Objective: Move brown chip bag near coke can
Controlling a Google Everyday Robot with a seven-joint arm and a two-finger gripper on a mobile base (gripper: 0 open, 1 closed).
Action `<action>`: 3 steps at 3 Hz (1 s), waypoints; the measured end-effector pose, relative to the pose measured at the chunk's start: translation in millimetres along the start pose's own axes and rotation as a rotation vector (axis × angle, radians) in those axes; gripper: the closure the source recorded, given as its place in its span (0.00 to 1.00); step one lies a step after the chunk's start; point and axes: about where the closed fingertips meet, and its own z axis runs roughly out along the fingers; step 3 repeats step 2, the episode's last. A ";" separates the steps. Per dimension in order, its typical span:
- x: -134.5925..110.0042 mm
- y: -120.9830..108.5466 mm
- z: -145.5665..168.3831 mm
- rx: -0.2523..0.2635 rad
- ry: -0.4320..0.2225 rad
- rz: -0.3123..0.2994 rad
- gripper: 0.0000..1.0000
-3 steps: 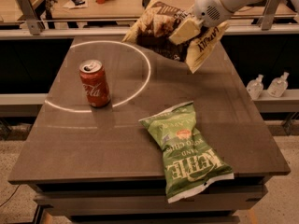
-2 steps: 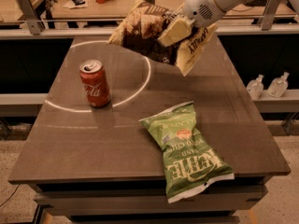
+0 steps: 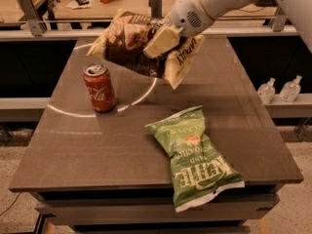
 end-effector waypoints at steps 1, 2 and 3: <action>-0.8 8.8 18.1 -0.033 0.001 0.016 1.00; -1.2 9.5 19.9 -0.036 0.002 0.015 0.82; -1.2 9.5 19.9 -0.036 0.002 0.015 0.82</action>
Offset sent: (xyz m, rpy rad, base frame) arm -0.0043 0.0138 -0.0110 0.0057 0.0304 0.0119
